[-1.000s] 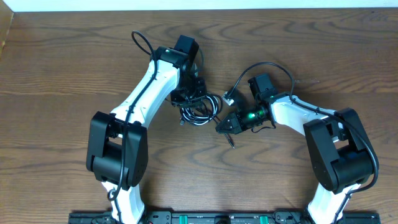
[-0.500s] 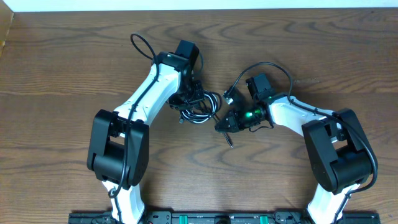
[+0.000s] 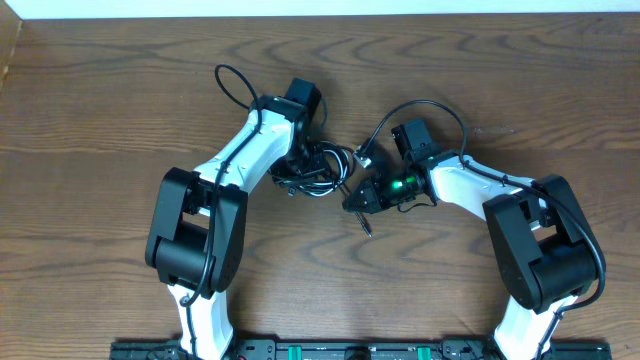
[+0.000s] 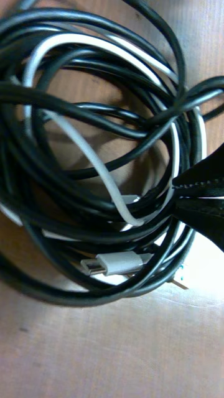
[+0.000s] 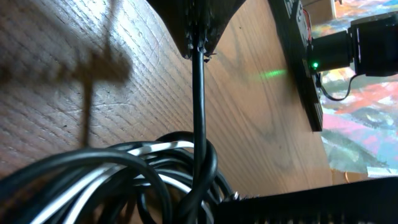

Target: Untangle cables

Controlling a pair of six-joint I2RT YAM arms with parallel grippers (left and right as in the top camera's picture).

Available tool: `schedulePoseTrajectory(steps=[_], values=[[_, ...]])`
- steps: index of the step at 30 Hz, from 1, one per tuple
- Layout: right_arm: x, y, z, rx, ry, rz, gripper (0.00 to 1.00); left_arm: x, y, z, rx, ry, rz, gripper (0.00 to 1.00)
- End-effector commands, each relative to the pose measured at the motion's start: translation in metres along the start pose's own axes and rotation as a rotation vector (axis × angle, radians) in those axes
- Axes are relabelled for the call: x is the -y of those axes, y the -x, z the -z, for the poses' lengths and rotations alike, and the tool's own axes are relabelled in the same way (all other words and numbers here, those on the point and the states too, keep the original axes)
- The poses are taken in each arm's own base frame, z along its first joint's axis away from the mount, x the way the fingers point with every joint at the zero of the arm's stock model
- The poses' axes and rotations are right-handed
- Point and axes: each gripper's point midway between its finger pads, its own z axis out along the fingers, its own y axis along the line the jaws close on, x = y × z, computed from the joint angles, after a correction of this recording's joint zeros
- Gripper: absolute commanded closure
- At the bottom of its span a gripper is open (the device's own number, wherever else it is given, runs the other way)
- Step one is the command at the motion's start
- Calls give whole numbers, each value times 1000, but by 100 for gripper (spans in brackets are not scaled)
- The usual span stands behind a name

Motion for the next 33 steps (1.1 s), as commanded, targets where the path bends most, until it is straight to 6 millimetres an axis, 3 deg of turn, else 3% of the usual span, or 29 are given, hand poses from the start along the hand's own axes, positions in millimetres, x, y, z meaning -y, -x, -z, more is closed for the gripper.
schedulePoseTrajectory(steps=[1, 7, 13, 23, 30, 33], values=[[-3, 2, -2, -4, 15, -3, 99, -8, -3, -13, -8, 26, 9, 92], [-5, 2, -2, -4, 28, -7, 99, -13, -9, -24, -18, 27, 8, 92], [-6, 4, -2, 3, 32, 3, 99, 8, -18, -22, -75, -99, -115, 92], [-13, 16, -3, 43, 56, 27, 99, 14, -26, -20, -107, -146, -184, 93], [-7, 19, -6, 54, 13, -8, 99, 18, -13, 21, -9, -197, -179, 93], [-6, 20, -9, 59, -12, -11, 99, 9, -3, 38, 61, -171, -125, 93]])
